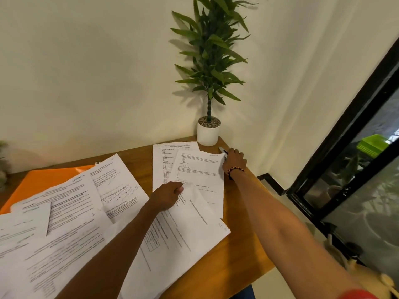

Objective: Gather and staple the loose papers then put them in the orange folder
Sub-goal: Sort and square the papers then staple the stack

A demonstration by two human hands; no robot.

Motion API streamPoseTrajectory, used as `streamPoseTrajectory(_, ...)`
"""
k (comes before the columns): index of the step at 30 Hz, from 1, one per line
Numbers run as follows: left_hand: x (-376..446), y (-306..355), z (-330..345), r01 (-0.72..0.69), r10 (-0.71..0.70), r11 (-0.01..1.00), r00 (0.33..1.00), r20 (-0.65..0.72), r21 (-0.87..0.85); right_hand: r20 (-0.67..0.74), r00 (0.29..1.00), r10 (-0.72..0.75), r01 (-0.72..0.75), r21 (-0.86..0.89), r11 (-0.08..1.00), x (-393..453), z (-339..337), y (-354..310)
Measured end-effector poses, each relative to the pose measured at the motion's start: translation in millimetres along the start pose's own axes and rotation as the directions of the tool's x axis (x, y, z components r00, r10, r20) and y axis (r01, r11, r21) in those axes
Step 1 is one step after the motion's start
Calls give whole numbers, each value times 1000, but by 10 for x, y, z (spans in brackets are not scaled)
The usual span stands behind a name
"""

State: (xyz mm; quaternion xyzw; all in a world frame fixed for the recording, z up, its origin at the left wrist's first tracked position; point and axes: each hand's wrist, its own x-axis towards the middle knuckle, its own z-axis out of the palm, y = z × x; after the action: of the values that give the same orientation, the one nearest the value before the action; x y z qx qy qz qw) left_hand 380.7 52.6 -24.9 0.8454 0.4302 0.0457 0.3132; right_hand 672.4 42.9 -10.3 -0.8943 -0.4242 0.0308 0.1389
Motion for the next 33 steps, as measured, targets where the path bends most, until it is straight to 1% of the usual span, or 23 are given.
streamPoseTrajectory(4,-40,77,-23,19,-19,998,1000,-6,63,-39,999,18,-21,-83,996,-9,12,-35)
streamPoseTrajectory(6,-41,82,-28,13,-14,998,1000,5,55,-10,998,62,-63,-75,995,-17,-34,-62)
streamPoseTrajectory(8,-33,59,-32,21,-22,999,1000,20,44,44,988,146,-145,-34,989,-28,-105,-85)
streamPoseTrajectory(11,-34,42,-38,21,-22,999,999,24,43,145,947,286,-294,34,955,-44,-256,-49)
streamPoseTrajectory(12,-41,45,-39,14,-15,999,1000,22,47,197,931,306,-325,69,943,-56,-310,-22)
streamPoseTrajectory(14,-58,53,-49,-2,1,999,1000,19,53,306,906,293,-361,195,912,-78,-411,47)
streamPoseTrajectory(15,-72,66,-59,-10,9,998,1000,19,55,375,884,280,-393,269,879,-120,-476,72)
streamPoseTrajectory(17,-101,89,-85,-30,29,998,999,24,59,465,854,233,-449,432,782,-272,-620,114)
streamPoseTrajectory(19,-141,125,-125,-52,49,996,998,50,75,500,849,174,-460,533,710,-480,-736,132)
streamPoseTrajectory(20,-160,142,-137,-62,56,994,996,64,87,496,858,134,-445,587,676,-582,-757,127)
streamPoseTrajectory(21,-180,157,-150,-66,59,993,995,76,97,497,864,77,-433,656,619,-666,-754,125)
streamPoseTrajectory(22,-199,174,-158,-71,62,992,995,83,101,517,856,17,-444,717,538,-749,-742,113)
streamPoseTrajectory(24,-234,199,-170,-85,76,991,993,88,104,586,803,-111,-520,779,351,-913,-687,49)
streamPoseTrajectory(25,-252,216,-174,-95,84,989,992,96,113,614,775,-152,-553,775,306,-968,-638,5)
streamPoseTrajectory(26,-262,231,-173,-103,89,986,990,110,128,635,752,-179,-572,763,302,-1028,-592,-55)
streamPoseTrajectory(28,-291,279,-171,-114,92,981,986,141,159,651,727,-218,-575,751,325,-1116,-543,-197)
streamPoseTrajectory(31,-319,302,-168,-119,90,976,983,159,180,643,728,-237,-519,743,422,-1176,-516,-394)
streamPoseTrajectory(33,-351,287,-196,-120,92,979,981,170,166,654,714,-250,-487,720,494,-1206,-509,-473)
